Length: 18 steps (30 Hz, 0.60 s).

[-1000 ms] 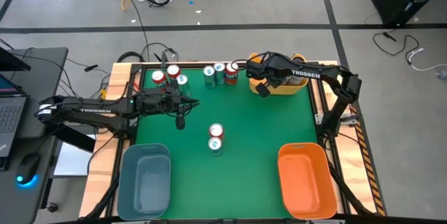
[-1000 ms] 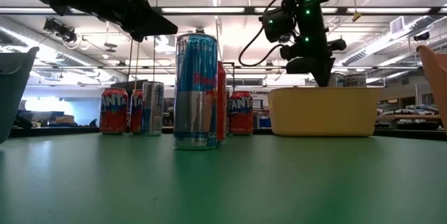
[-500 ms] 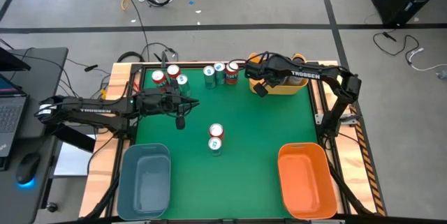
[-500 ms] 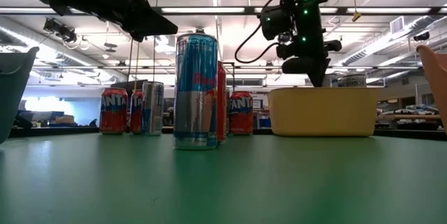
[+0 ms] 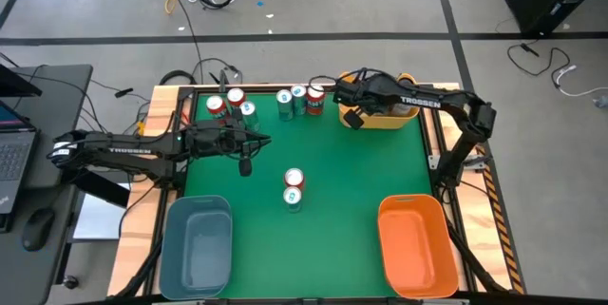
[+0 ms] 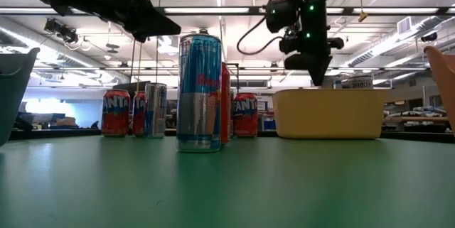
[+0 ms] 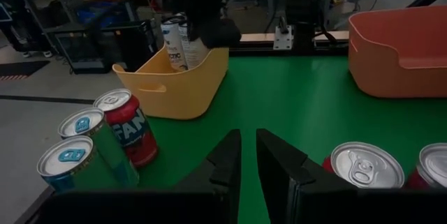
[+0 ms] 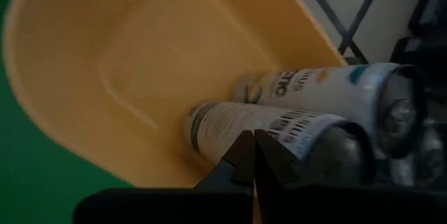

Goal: Sort soda cans
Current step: Put the white-blue soda can into the yellow bin, then adjust the yellow bin

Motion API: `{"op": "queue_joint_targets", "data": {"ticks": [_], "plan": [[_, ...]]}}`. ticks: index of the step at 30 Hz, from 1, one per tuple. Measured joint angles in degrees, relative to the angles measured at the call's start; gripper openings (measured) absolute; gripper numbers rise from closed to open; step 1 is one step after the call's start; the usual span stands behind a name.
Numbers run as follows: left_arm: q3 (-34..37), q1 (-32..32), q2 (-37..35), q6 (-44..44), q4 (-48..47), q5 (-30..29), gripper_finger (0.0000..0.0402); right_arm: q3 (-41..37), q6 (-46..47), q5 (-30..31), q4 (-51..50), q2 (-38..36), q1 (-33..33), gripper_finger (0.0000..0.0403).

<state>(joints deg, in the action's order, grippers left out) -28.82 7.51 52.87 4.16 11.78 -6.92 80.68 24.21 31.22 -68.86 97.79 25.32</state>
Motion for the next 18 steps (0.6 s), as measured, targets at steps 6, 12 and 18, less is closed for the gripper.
{"op": "queue_joint_targets", "data": {"ticks": [6,12,18], "plan": [[0.00,0.00,-0.01,0.00,0.74,0.00,0.0050,0.00,-0.97,-0.12,4.06,-4.65,-2.45,0.0000],[0.00,0.00,-0.01,-0.05,0.75,0.00,0.0050,0.00,1.62,-11.50,16.12,-6.05,-4.12,0.0002],[0.00,0.00,-0.01,-1.42,-0.03,0.04,0.0050,-0.02,5.86,-12.02,21.86,-3.92,-4.13,0.0041]]}}
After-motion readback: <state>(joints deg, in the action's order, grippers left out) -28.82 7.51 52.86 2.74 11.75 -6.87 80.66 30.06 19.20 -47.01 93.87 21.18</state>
